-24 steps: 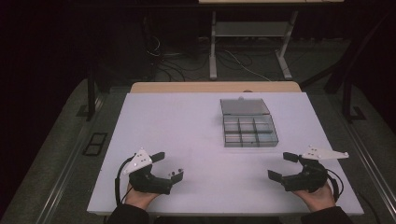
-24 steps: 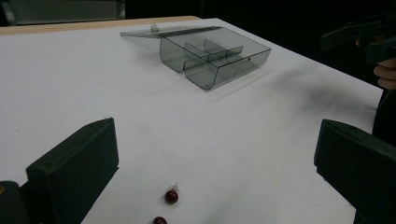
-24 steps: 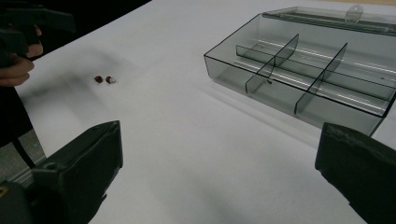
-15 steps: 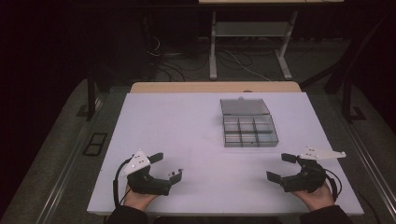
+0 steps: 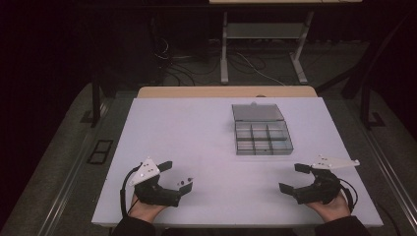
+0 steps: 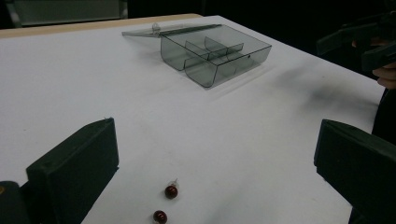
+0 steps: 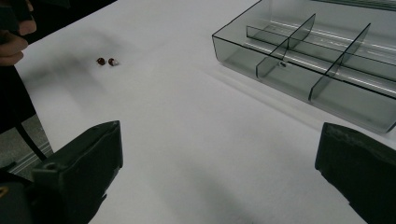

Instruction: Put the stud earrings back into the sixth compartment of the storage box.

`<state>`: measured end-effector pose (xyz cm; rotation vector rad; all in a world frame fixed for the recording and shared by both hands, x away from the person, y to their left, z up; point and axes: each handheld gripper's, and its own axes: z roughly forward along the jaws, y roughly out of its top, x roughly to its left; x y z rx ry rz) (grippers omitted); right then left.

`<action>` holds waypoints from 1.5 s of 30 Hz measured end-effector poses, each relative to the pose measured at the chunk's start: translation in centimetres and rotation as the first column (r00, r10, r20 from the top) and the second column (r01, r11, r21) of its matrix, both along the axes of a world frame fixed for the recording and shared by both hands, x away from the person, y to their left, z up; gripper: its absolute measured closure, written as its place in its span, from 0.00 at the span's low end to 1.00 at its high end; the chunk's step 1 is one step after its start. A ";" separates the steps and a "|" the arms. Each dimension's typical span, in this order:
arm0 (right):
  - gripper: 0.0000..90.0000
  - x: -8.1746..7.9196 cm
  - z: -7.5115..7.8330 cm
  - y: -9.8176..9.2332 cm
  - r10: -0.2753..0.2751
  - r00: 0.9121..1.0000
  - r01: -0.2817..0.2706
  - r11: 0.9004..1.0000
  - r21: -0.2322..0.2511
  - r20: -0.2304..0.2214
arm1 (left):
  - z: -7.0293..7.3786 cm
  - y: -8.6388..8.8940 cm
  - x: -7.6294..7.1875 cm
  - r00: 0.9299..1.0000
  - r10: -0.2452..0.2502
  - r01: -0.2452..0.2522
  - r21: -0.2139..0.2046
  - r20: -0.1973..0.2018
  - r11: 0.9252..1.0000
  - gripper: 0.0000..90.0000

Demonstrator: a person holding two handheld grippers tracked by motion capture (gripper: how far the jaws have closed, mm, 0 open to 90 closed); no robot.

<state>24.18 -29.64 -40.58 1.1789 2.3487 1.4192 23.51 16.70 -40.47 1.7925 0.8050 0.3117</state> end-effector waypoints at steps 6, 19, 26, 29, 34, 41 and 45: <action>0.01 0.1 -0.2 0.0 0.002 1.000 -0.003 1.000 -0.011 -0.005 | 0.7 -0.1 0.1 1.000 -0.009 0.009 0.026 -0.009 1.000 0.00; 0.01 0.0 -0.3 -0.1 0.000 1.000 0.000 1.000 -0.020 -0.012 | 2.0 -0.2 1.0 0.998 -0.049 0.053 0.134 -0.032 0.990 0.00; 0.01 0.0 -0.3 -0.2 0.001 1.000 -0.001 1.000 -0.018 -0.012 | 2.3 -0.4 1.9 0.996 -0.066 0.076 0.204 -0.057 0.976 0.00; 0.01 0.0 -0.3 -0.2 0.000 1.000 -0.001 1.000 -0.020 -0.008 | 2.3 -0.4 2.3 0.995 -0.066 0.080 0.225 -0.068 0.971 0.00; 0.01 0.0 -0.3 -0.2 -0.003 1.000 0.002 1.000 -0.019 -0.009 | 2.0 -0.4 2.9 0.991 -0.081 0.108 0.279 -0.107 0.954 0.00; 0.01 0.0 -0.3 -0.2 -0.004 1.000 0.004 1.000 -0.021 -0.005 | 1.2 -0.9 3.7 0.981 -0.107 0.157 0.332 -0.164 0.930 0.00; 0.01 0.0 -0.4 -0.2 -0.001 1.000 0.001 1.000 -0.027 -0.004 | 0.8 -1.3 3.9 0.973 -0.123 0.188 0.361 -0.193 0.914 0.00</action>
